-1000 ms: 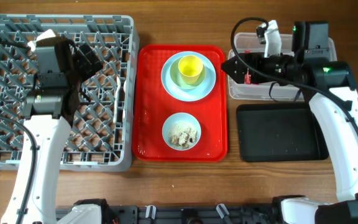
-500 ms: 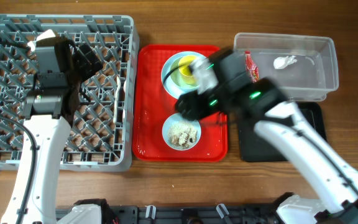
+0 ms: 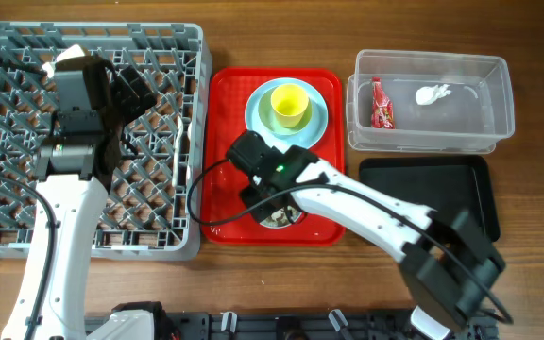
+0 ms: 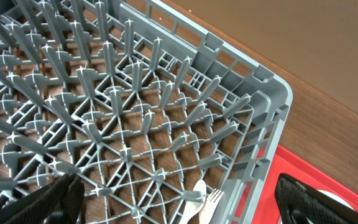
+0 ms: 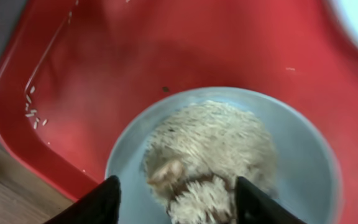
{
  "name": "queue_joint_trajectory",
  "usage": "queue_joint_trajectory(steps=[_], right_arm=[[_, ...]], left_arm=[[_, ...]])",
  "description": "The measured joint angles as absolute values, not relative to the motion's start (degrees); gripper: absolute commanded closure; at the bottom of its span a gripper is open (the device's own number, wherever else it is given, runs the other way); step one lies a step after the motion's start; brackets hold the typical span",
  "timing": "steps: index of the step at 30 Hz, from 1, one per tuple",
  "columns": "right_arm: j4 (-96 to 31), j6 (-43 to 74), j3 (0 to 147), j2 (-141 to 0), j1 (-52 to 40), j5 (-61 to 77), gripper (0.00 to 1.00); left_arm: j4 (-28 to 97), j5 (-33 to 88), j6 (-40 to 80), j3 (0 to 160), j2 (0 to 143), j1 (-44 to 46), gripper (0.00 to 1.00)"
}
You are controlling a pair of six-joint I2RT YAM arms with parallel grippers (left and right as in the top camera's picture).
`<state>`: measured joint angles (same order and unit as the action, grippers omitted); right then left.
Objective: Sort waste into correct bins and load items into the dishwasher rack
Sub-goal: 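Grasp the rim of the rice bowl with the right gripper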
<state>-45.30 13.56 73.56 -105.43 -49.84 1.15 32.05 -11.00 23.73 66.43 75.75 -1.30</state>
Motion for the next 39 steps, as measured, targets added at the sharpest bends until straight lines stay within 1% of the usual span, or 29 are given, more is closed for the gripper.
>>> queue_joint_trajectory(steps=[2,4,7,10,25,31,32,34,38,39], right_arm=[[-44.9,13.0,73.5,-106.2,-49.8,1.0,0.69],[-44.9,12.8,73.5,-106.2,-49.8,0.1,0.72],[-44.9,12.6,73.5,-106.2,-49.7,-1.2,0.86],[-45.1,12.7,73.5,-106.2,-49.1,-1.7,0.96],[-48.9,13.2,73.5,-106.2,-36.5,-2.2,0.96],[-52.1,13.2,74.3,-106.2,-32.3,-7.9,0.95],[-52.7,13.2,75.0,-106.2,-32.0,-8.0,0.93],[-52.9,12.5,76.8,-106.2,-31.4,-6.0,0.86],[-53.0,8.4,77.8,-104.8,-31.7,4.8,0.71],[-53.2,7.5,77.8,-104.2,-32.1,7.5,0.69]], left_arm=[[32.1,-11.0,23.7,66.4,75.7,-1.3,0.00],[32.1,-11.0,23.7,66.4,75.7,-1.3,0.00],[32.1,-11.0,23.7,66.4,75.7,-1.3,0.00],[32.1,-11.0,23.7,66.4,75.7,-1.3,0.00],[32.1,-11.0,23.7,66.4,75.7,-1.3,0.00],[32.1,-11.0,23.7,66.4,75.7,-1.3,0.00],[32.1,-11.0,23.7,66.4,75.7,-1.3,0.00],[32.1,-11.0,23.7,66.4,75.7,-1.3,0.00],[32.1,-11.0,23.7,66.4,75.7,-1.3,0.00],[32.1,-11.0,23.7,66.4,75.7,-1.3,0.00]])
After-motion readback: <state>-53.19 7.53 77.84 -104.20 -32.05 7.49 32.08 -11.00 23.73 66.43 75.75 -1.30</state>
